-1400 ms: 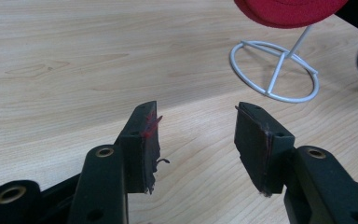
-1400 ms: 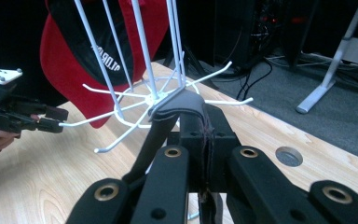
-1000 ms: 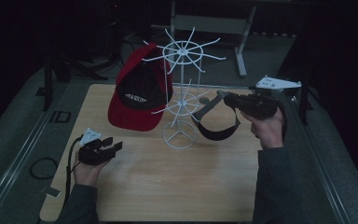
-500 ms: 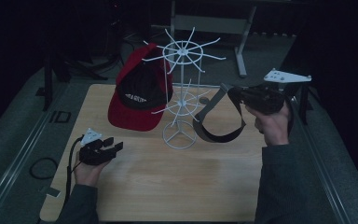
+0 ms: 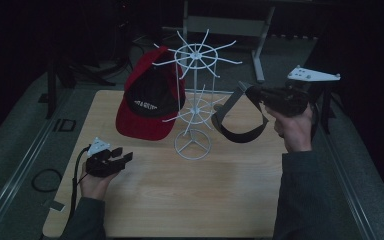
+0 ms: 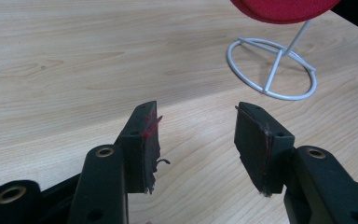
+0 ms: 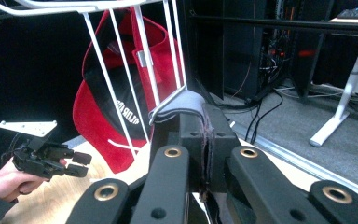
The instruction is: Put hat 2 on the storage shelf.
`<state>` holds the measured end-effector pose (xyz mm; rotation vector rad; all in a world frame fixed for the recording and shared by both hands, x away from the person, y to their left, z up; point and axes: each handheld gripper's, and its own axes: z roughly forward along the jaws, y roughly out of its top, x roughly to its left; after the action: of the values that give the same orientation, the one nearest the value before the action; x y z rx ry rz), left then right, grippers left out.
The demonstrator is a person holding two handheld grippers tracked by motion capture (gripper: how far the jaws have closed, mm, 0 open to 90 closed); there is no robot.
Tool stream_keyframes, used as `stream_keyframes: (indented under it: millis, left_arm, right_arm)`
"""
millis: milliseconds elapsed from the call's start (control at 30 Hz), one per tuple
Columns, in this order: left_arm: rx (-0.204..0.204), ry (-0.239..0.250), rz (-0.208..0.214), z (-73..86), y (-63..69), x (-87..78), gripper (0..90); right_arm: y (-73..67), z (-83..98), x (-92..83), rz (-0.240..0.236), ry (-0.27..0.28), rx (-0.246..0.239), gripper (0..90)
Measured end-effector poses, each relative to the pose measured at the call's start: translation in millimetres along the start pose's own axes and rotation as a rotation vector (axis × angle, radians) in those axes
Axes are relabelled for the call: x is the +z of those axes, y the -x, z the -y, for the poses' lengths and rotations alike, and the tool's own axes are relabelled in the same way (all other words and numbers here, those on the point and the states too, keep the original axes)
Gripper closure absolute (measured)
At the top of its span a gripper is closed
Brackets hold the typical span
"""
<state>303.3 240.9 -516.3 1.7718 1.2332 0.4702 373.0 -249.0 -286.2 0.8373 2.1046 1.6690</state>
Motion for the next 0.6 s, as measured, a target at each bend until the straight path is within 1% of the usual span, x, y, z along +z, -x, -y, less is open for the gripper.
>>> stream_keyframes:
  millis: [167,267,400,600]
  left_arm:
    - [0.000,0.000,0.003,-0.2,0.2,0.1,50.4]
    - [-0.003,0.008,0.007,-0.7,0.3,-0.2,50.5]
    - [-0.014,0.018,0.021,-1.6,0.2,-1.7,50.8]
    - [-0.005,0.027,0.023,-4.0,2.1,-4.4,52.2]
  right_arm:
    - [-1.4,-6.0,-2.8,-0.006,0.015,-0.004,88.3]
    - [-2.3,-9.1,-4.1,-0.005,0.019,-0.008,88.3]
    - [-3.3,-12.0,-5.9,-0.008,0.026,-0.010,88.3]
    - [-6.6,-16.3,-7.5,-0.003,0.031,-0.026,88.3]
